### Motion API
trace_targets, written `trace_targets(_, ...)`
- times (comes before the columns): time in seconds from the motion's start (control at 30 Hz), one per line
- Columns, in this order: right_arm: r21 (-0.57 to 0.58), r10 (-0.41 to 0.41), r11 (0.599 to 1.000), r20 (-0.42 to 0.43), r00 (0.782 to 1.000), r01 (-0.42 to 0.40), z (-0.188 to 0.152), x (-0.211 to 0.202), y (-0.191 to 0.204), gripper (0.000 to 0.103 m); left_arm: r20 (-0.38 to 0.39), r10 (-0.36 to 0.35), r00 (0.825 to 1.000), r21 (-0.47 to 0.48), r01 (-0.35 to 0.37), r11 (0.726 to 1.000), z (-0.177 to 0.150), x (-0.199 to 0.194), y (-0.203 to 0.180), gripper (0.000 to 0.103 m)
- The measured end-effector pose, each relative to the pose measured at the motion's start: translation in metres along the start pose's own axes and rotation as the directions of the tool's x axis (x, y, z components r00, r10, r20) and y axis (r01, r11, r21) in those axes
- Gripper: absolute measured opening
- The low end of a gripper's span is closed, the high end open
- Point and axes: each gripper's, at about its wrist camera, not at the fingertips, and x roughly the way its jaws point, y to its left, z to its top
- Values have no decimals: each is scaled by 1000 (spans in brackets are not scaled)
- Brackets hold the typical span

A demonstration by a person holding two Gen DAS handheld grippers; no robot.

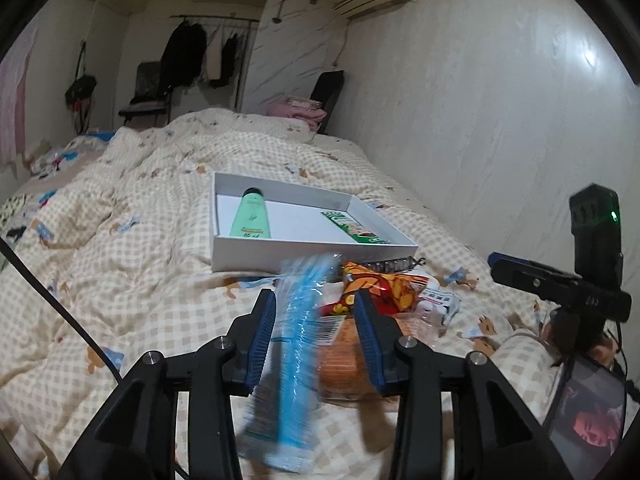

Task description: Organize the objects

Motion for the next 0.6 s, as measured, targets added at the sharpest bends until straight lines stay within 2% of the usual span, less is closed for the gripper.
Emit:
trace_targets(0.17,1,0,1000,0,1000,0,0,0,0,103,-52,12,999,-24,-13,1000,1,8,6,49)
trace_targets(0.23,3,2,1000,0,1000,-2,0,0,0,103,-105,48,993,-36,-52,998,3,13,10,54)
trace_targets(0.33,7,5,1000,-1,1000,-5,0,0,0,103,-196,51,979,-43,-61,997,0,24,15,54)
trace_targets(0.37,9,7,1000,-2,1000,-6,0,-1,-1,103,-234,39,972,-50,-52,997,-1,31,18,54)
trace_targets(0.5,15,9,1000,-7,1000,-9,0,0,-2,103,-281,-2,960,-110,-30,993,-2,39,30,54)
trace_targets(0.6,18,10,1000,-9,1000,-10,0,1,-3,103,-335,-48,941,-155,-5,988,3,49,41,54)
